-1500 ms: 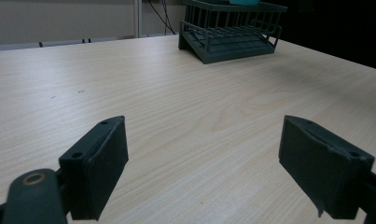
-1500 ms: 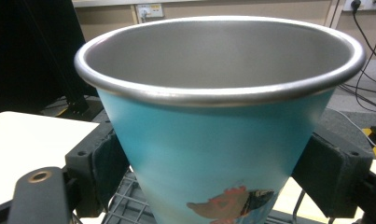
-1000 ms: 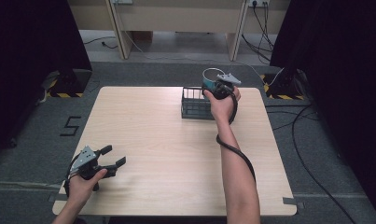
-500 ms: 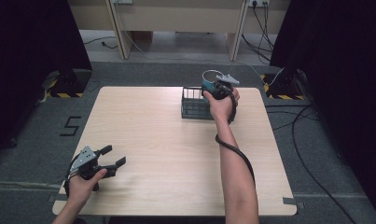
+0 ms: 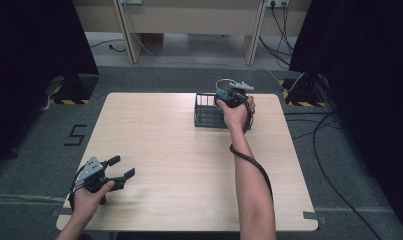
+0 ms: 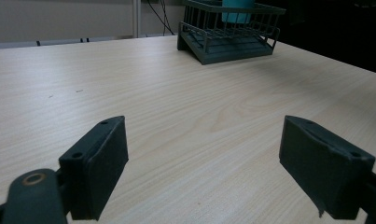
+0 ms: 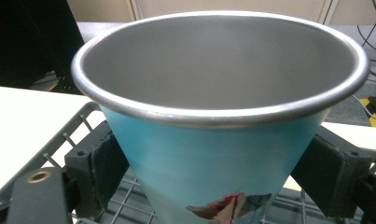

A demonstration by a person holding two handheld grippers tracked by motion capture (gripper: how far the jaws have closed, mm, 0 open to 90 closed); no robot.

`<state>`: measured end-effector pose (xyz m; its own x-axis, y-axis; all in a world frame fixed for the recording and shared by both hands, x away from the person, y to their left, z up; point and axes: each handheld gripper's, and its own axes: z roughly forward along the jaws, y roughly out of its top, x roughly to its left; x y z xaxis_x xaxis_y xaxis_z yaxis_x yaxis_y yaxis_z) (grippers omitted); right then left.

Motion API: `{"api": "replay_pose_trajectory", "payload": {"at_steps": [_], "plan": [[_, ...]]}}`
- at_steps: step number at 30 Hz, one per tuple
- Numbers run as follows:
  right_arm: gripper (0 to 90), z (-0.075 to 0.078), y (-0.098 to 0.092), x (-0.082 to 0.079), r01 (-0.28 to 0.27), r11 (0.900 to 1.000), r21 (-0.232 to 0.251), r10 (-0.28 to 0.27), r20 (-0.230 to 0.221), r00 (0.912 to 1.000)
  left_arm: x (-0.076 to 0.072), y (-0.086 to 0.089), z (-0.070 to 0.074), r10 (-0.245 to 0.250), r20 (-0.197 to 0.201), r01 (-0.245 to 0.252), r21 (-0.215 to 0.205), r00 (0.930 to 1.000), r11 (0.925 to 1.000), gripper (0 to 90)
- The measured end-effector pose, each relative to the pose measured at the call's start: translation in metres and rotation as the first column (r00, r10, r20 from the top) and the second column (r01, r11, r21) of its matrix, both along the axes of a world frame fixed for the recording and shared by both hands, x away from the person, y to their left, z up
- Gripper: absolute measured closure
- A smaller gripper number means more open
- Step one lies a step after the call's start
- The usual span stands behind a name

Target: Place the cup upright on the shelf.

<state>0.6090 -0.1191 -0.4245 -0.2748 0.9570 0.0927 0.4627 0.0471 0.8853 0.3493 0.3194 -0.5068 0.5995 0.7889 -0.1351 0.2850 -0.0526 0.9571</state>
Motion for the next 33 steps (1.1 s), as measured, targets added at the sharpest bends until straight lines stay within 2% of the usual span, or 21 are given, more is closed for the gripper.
{"api": "replay_pose_trajectory", "payload": {"at_steps": [15,28,33], "plan": [[17.3,-0.0099,0.0026,0.0015,-0.016,1.0,-0.018,0.015,-0.058,0.9982,0.0001,-0.0001,0.0,-0.004,-0.001,0.004,0.004,1.0,1.0,14.9],[16.1,-0.0086,0.004,-0.0034,-0.025,0.999,-0.031,0.023,-0.065,0.9976,0.0004,-0.0009,-0.0004,-0.007,-0.004,0.007,0.001,1.0,1.0,14.9],[16.0,-0.01,0.0022,-0.0082,-0.027,0.999,-0.018,0.026,-0.057,0.998,0.0005,-0.0014,-0.0004,-0.009,-0.005,0.009,0.003,0.9999,1.0,14.9]]}}
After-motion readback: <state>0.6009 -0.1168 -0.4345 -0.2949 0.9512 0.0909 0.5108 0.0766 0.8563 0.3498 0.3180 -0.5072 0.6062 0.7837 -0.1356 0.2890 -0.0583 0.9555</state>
